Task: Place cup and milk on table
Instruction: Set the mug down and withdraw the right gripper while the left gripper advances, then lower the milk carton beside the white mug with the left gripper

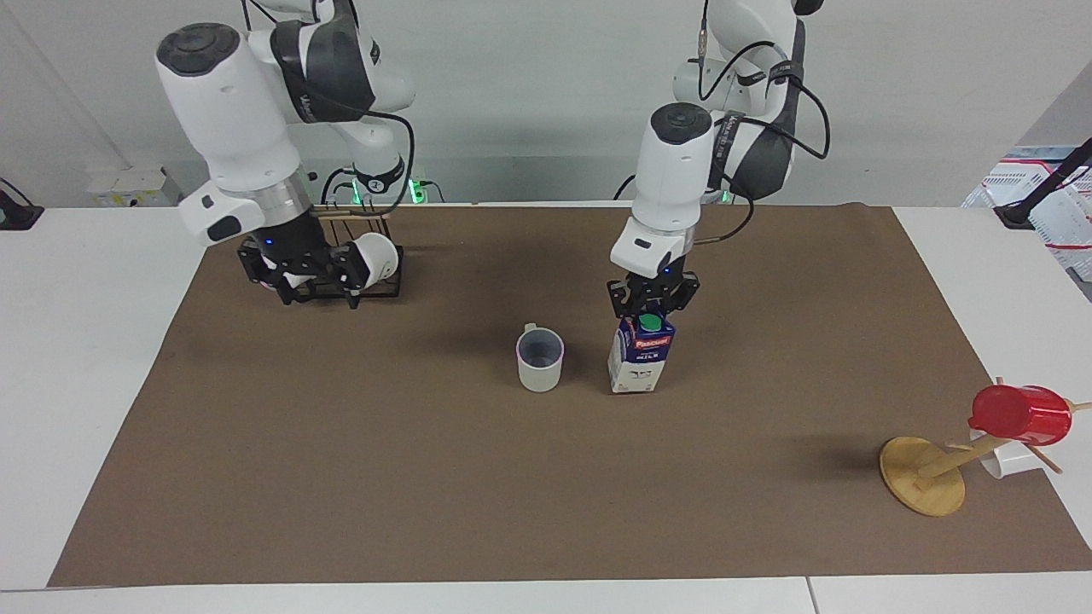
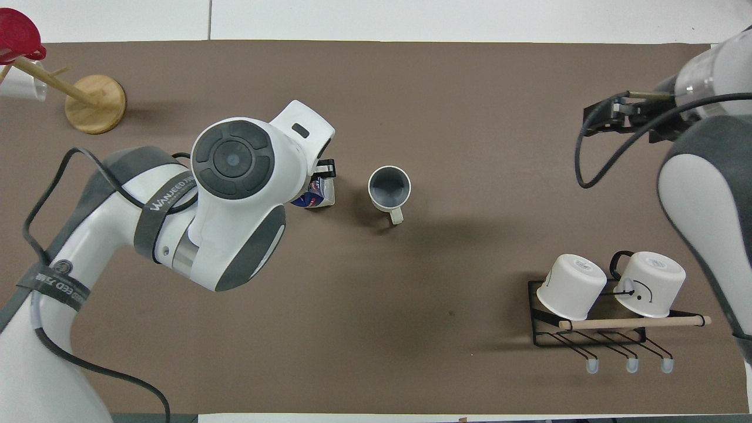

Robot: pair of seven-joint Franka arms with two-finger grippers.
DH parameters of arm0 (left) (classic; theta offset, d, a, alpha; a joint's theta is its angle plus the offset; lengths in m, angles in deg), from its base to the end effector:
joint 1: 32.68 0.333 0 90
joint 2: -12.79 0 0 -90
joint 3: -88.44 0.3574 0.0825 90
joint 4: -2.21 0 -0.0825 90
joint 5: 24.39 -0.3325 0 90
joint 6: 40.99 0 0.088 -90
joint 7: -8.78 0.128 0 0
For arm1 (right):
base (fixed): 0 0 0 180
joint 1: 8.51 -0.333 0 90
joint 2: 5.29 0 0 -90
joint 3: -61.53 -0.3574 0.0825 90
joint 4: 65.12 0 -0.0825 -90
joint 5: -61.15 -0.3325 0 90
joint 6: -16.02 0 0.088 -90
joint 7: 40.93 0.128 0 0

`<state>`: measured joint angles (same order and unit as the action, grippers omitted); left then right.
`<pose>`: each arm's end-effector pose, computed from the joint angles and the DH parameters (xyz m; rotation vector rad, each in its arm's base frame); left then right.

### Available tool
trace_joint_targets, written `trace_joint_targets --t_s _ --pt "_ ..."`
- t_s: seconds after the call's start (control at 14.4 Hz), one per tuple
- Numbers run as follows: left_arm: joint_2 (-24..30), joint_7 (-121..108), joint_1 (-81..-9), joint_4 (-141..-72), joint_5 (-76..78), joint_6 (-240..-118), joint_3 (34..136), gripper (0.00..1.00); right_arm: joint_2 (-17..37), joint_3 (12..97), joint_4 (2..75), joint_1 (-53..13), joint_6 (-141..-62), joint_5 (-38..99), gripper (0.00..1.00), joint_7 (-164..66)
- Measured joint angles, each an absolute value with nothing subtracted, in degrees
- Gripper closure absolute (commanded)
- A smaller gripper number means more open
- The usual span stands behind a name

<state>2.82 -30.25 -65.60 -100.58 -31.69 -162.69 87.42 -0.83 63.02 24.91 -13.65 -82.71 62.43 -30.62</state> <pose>0.4932 -0.3215 0.5058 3.1230 0.0481 0.2991 0.5442 0.0328 0.6180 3.1192 -0.1772 0.1194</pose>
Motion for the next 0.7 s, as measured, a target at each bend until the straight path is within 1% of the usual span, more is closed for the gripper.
trace_joint_targets --t_s 0.21,0.35,0.49,0.7 --pt "2.28 -31.83 -67.5 -99.08 -31.86 -162.81 87.45 1.0 -3.1 63.08 23.03 -10.27 -74.94 62.85 0.0 -33.67" --pt "2.11 -32.03 -68.01 -98.71 -32.03 -162.83 87.45 1.0 -3.69 63.06 20.16 -9.79 -69.41 63.49 0.0 -33.89" --pt "1.73 -32.24 -68.35 -98.67 -34.03 -162.97 87.47 1.0 -4.07 62.76 19.45 -9.86 -68.1 63.8 0.0 -33.91" --pt "0.67 -33.67 -69.11 -98.65 -35.37 -164.96 87.45 1.0 -4.05 62.53 20.38 -9.95 -68.57 63.81 0.0 -33.94"
